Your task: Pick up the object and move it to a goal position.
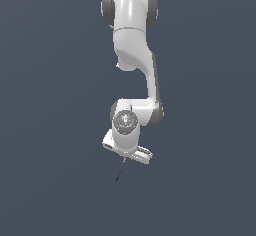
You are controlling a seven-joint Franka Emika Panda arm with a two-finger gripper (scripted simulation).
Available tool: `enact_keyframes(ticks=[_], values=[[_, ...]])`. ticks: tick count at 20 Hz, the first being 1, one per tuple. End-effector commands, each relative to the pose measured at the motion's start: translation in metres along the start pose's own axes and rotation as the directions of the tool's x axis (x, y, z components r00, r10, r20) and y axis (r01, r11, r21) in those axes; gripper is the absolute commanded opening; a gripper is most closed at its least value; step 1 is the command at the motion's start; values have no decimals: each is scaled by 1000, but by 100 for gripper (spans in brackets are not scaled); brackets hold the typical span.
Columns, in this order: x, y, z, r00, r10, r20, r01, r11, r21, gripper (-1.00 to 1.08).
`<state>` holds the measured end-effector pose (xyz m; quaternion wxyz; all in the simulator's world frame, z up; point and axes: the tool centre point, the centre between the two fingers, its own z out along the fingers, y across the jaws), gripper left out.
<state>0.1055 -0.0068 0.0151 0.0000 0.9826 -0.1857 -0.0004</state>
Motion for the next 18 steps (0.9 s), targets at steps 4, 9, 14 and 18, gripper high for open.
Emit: enact_keyframes(ticks=[4, 9, 14, 18], values=[[0, 0, 0, 1000, 0, -1, 0, 1000, 0, -100], [0, 0, 0, 1000, 0, 0, 0, 1000, 0, -100], [-1, -4, -10, 1000, 0, 0, 0, 1000, 0, -100], [-3, -13, -33, 1000, 0, 0, 0, 1000, 0, -100]])
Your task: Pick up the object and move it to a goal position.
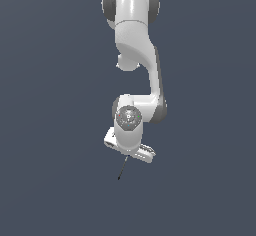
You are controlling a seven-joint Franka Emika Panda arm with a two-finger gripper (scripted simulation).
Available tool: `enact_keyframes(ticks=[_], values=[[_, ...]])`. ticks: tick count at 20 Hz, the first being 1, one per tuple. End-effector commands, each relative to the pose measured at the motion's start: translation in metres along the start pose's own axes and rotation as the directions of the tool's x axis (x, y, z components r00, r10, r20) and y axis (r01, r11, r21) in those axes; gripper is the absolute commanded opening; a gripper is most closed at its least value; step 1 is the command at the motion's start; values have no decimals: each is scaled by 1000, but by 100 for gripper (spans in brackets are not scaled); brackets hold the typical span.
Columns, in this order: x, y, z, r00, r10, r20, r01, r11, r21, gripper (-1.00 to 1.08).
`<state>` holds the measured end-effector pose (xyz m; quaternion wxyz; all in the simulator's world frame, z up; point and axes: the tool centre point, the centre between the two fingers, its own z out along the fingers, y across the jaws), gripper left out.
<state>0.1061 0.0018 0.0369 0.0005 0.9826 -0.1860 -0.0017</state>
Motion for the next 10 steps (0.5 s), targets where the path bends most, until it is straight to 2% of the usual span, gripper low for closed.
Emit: enact_keyframes(ticks=[1, 6, 10], values=[[-1, -7, -18, 1000, -1, -3, 1, 1000, 1, -100], [-2, -18, -46, 1000, -1, -3, 1, 1000, 2, -100], [-2, -20, -52, 1000, -1, -3, 1, 1000, 2, -100]])
